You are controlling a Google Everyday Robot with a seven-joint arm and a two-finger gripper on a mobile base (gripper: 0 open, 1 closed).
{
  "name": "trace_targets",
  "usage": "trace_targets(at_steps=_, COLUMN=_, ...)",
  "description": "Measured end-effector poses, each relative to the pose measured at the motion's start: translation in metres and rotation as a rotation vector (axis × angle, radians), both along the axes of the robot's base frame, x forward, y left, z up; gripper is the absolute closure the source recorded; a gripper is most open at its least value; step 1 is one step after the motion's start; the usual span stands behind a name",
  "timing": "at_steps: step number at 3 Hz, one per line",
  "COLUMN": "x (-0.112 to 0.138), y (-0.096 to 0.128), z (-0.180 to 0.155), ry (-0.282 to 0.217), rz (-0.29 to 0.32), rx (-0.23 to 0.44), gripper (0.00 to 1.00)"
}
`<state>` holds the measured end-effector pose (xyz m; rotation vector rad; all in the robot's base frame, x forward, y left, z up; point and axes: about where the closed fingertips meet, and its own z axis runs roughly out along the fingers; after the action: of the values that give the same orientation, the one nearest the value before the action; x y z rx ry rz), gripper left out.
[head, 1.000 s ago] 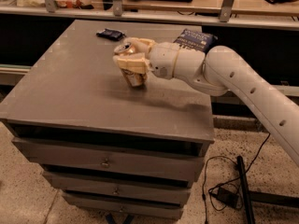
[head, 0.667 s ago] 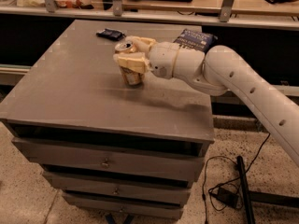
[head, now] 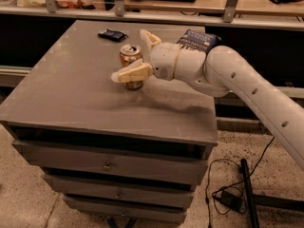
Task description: Place orange can upright
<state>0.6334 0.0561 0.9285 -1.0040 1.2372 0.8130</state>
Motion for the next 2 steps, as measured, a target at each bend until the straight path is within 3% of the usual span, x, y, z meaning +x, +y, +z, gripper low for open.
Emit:
trace_targets(at_steps=1, x=-0.001, y=-0.003, z=0.014, ry=-0.027, rz=-0.015, rx=-0.028, gripper=0.0)
trace_targets(at_steps=2, x=-0.001, y=-0.006, z=0.045, ry=-0.102, rz=-0.026, rx=-0.052, gripper=0.0)
